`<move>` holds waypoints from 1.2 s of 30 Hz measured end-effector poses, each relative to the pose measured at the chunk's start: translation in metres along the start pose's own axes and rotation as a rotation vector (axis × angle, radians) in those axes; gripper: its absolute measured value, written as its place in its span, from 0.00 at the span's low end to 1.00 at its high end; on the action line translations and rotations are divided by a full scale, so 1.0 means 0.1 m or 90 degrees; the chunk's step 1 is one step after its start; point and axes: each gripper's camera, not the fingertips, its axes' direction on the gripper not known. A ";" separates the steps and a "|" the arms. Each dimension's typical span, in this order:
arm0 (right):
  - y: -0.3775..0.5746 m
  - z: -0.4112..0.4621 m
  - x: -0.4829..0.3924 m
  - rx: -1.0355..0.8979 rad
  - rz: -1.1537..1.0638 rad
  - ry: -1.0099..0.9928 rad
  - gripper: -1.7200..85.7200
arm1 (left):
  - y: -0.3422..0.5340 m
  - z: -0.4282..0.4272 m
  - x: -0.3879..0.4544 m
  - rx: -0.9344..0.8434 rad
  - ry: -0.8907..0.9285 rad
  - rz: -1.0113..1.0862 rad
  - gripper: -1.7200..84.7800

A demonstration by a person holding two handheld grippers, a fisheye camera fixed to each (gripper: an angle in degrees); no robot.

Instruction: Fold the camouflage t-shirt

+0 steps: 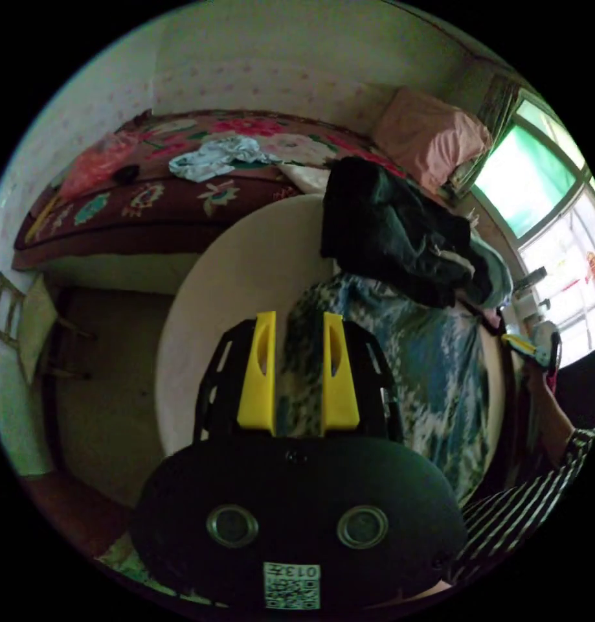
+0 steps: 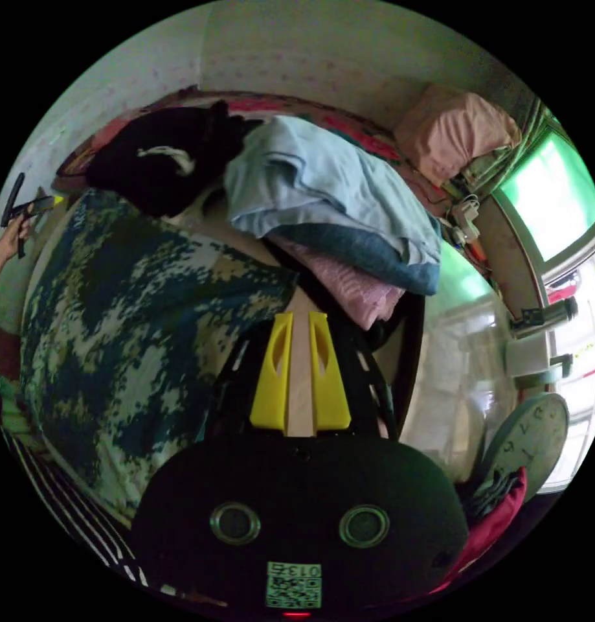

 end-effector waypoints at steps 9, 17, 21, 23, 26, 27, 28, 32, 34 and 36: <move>0.76 -0.29 -1.22 -0.004 -0.053 -0.113 0.05 | 1.82 -0.23 -0.16 -0.125 -0.074 -0.036 0.16; -0.59 -0.52 -2.79 0.097 -0.329 -0.249 0.07 | 2.40 0.07 0.02 -0.147 -0.114 0.018 0.08; -1.39 -0.58 -3.87 0.121 -0.493 -0.288 0.10 | 2.50 0.04 0.03 -0.154 -0.145 0.026 0.06; -1.64 -0.52 -4.32 0.108 -0.557 -0.293 0.10 | 2.59 -0.02 -0.02 -0.139 -0.133 0.016 0.05; -1.89 -0.29 -4.98 0.052 -0.667 -0.256 0.10 | 2.70 -0.09 -0.13 -0.124 -0.118 -0.002 0.04; -1.95 -0.20 -5.17 0.037 -0.703 -0.234 0.10 | 2.71 -0.10 -0.16 -0.124 -0.117 -0.003 0.04; -1.98 -0.13 -5.31 0.028 -0.734 -0.226 0.10 | 2.75 -0.11 -0.20 -0.125 -0.115 -0.003 0.04; -1.99 -0.02 -5.55 0.007 -0.800 -0.236 0.10 | 2.87 -0.11 -0.34 -0.133 -0.094 -0.005 0.04; -1.96 0.00 -5.62 0.020 -0.833 -0.231 0.09 | 2.91 -0.10 -0.40 -0.133 -0.087 -0.006 0.04; -1.95 -0.01 -5.66 0.014 -0.853 -0.232 0.07 | 2.95 -0.09 -0.44 -0.137 -0.086 -0.001 0.04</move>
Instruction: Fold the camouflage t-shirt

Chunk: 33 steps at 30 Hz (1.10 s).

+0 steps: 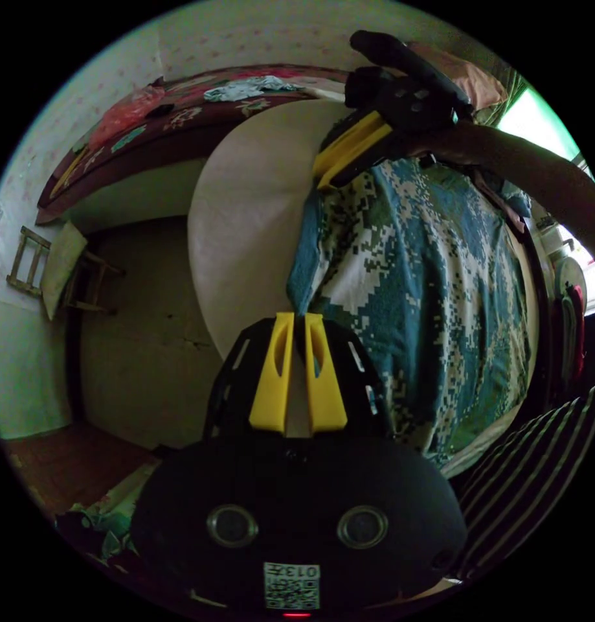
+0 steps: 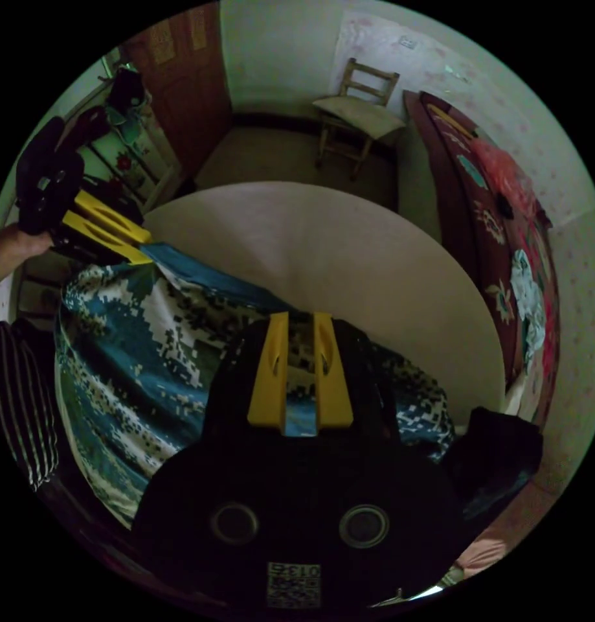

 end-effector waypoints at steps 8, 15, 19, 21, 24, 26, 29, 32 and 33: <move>-0.17 -0.18 -0.07 0.026 0.003 0.029 0.04 | 0.21 -0.13 -0.19 0.033 -0.028 -0.016 0.05; -0.19 0.06 -0.01 -0.010 0.135 0.023 0.07 | 0.29 0.04 -0.53 0.025 -0.021 -0.042 0.09; 0.02 -0.19 0.10 0.066 0.239 -0.017 0.12 | 0.45 -0.03 -0.87 0.039 0.035 -0.109 0.12; 0.26 -0.49 0.11 0.153 0.292 -0.013 0.11 | 0.57 -0.13 -0.99 0.059 0.035 -0.130 0.12; 0.87 -0.94 -0.14 0.277 0.324 -0.010 0.10 | 0.87 -0.27 -1.13 0.080 0.052 -0.124 0.13; 1.30 -1.05 -0.44 0.297 0.332 0.004 0.07 | 1.14 -0.31 -1.12 0.077 0.116 -0.078 0.15; 2.12 -1.02 -1.08 0.296 0.379 -0.008 0.04 | 1.49 -0.25 -1.03 0.011 0.188 -0.012 0.17; 2.97 -0.88 -1.76 0.248 0.488 -0.070 0.04 | 1.81 -0.11 -0.97 -0.051 0.248 0.009 0.20; 3.25 -0.82 -2.05 0.195 0.520 -0.065 0.04 | 1.86 -0.08 -0.96 -0.063 0.260 0.009 0.20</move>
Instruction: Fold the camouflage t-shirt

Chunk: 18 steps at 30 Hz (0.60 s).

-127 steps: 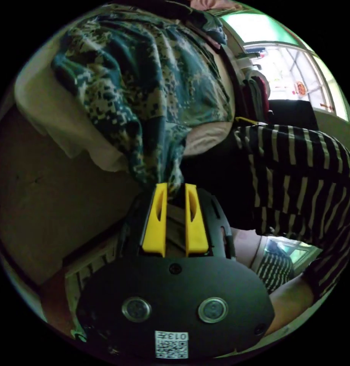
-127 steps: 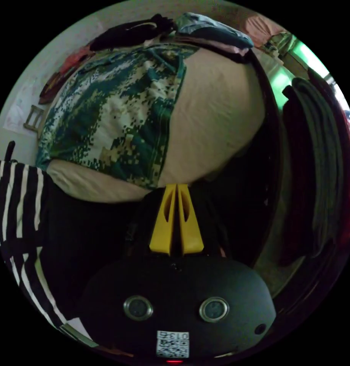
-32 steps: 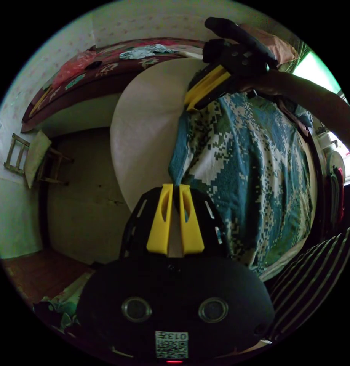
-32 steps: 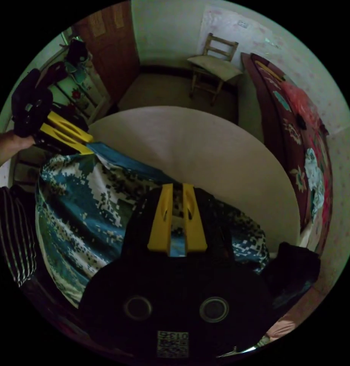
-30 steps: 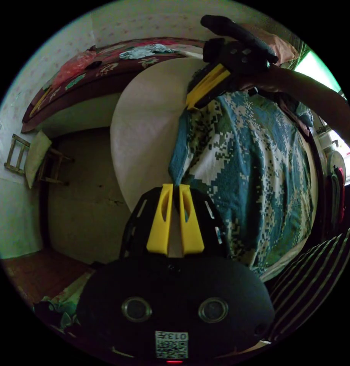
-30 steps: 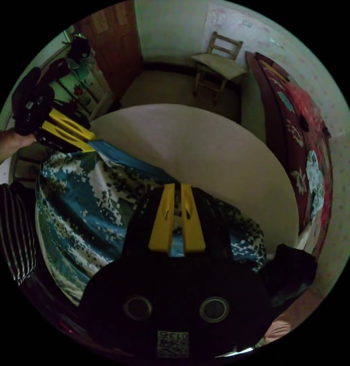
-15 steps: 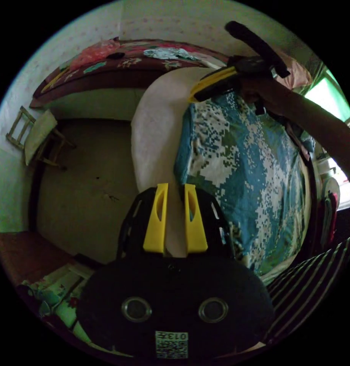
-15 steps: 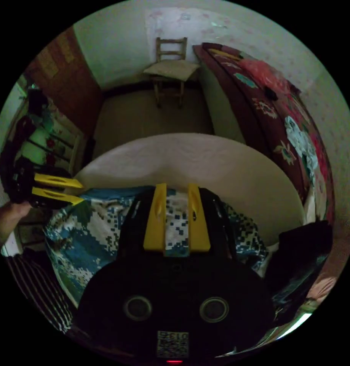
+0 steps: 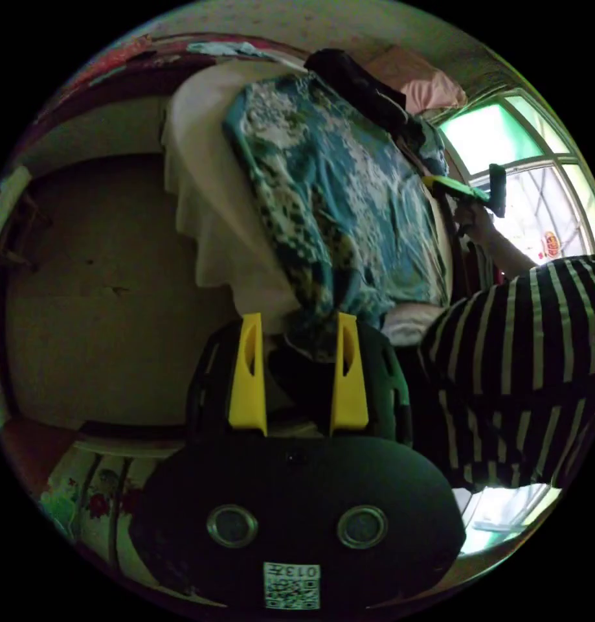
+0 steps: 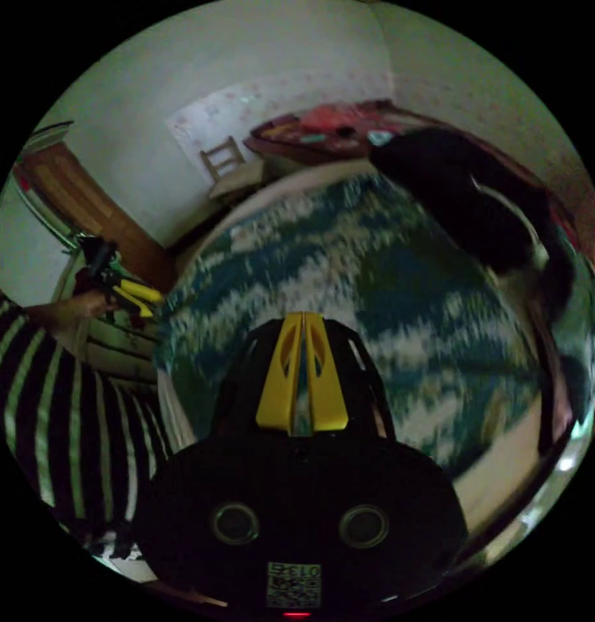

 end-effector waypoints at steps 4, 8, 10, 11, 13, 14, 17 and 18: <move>1.29 -0.24 -0.07 -0.112 0.139 0.126 0.06 | 0.15 0.29 0.08 -0.070 0.052 0.032 0.22; 2.14 -0.41 -0.29 -0.172 0.221 0.168 0.07 | 0.07 0.42 0.14 -0.098 0.056 0.084 0.22; 2.54 -0.41 -0.43 -0.223 0.253 0.207 0.08 | -0.03 0.49 0.17 -0.131 0.041 0.120 0.21; 2.63 -0.41 -0.45 -0.229 0.268 0.212 0.09 | -0.10 0.53 0.19 -0.155 0.042 0.142 0.19; 2.89 -0.45 -0.50 -0.218 0.324 0.207 0.10 | -0.20 0.58 0.24 -0.192 0.056 0.177 0.08; 2.94 -0.46 -0.51 -0.211 0.332 0.207 0.10 | -0.25 0.57 0.29 -0.205 0.055 0.208 0.06; 3.08 -0.41 -0.60 -0.223 0.313 0.216 0.11 | -0.30 0.51 0.37 -0.228 0.049 0.244 0.04; 3.12 -0.38 -0.63 -0.228 0.300 0.209 0.11 | -0.31 0.48 0.38 -0.232 0.057 0.248 0.04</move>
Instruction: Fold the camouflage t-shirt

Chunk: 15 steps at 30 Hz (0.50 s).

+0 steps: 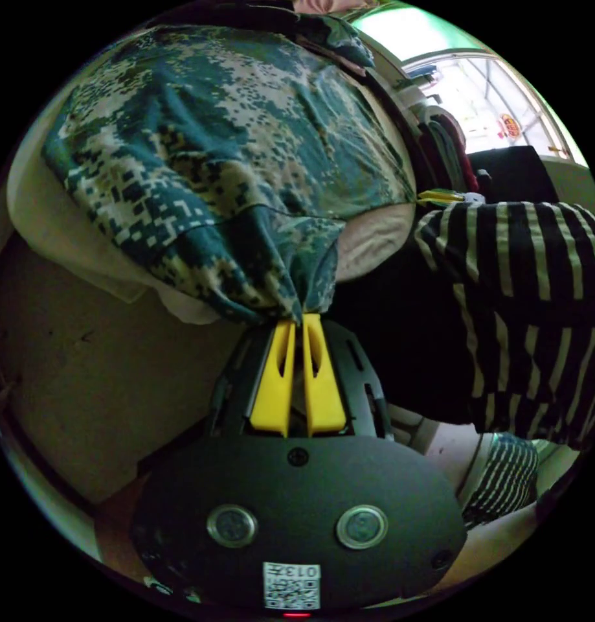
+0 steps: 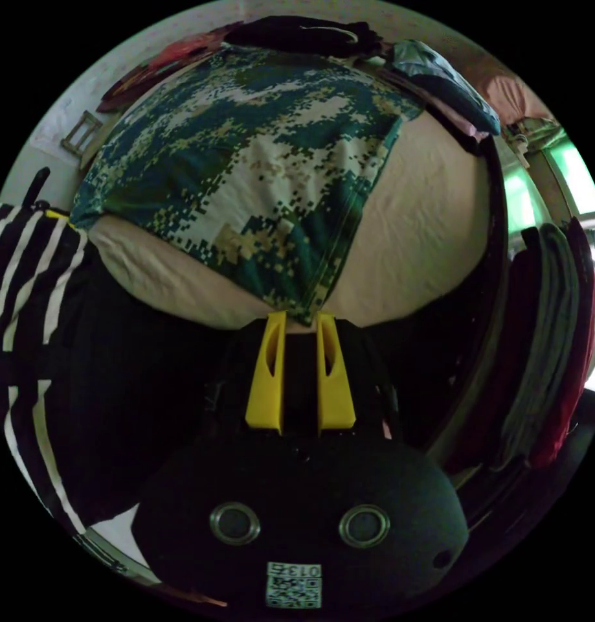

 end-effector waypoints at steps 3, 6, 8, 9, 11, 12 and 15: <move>0.09 0.06 0.00 0.003 -0.022 0.001 0.11 | 0.01 -0.21 0.11 -0.024 0.000 0.039 0.03; 0.16 0.13 0.01 -0.003 -0.061 0.016 0.11 | 0.00 -0.49 0.19 -0.018 -0.006 0.058 0.03; 0.20 0.18 0.02 -0.008 -0.081 0.025 0.10 | -0.06 -0.63 0.18 -0.007 0.011 0.046 0.03; 0.22 0.19 0.04 -0.002 -0.088 0.027 0.09 | -0.08 -0.64 0.18 -0.008 0.010 0.042 0.03; 0.27 0.20 0.07 -0.010 -0.095 0.021 0.06 | -0.19 -0.61 0.23 -0.037 -0.019 0.047 0.03; 0.30 0.21 0.10 -0.017 -0.096 0.019 0.05 | -0.23 -0.60 0.25 -0.047 -0.024 0.050 0.03; 0.41 0.17 0.19 -0.014 -0.083 0.002 0.04 | -0.36 -0.56 0.35 -0.083 -0.041 0.062 0.03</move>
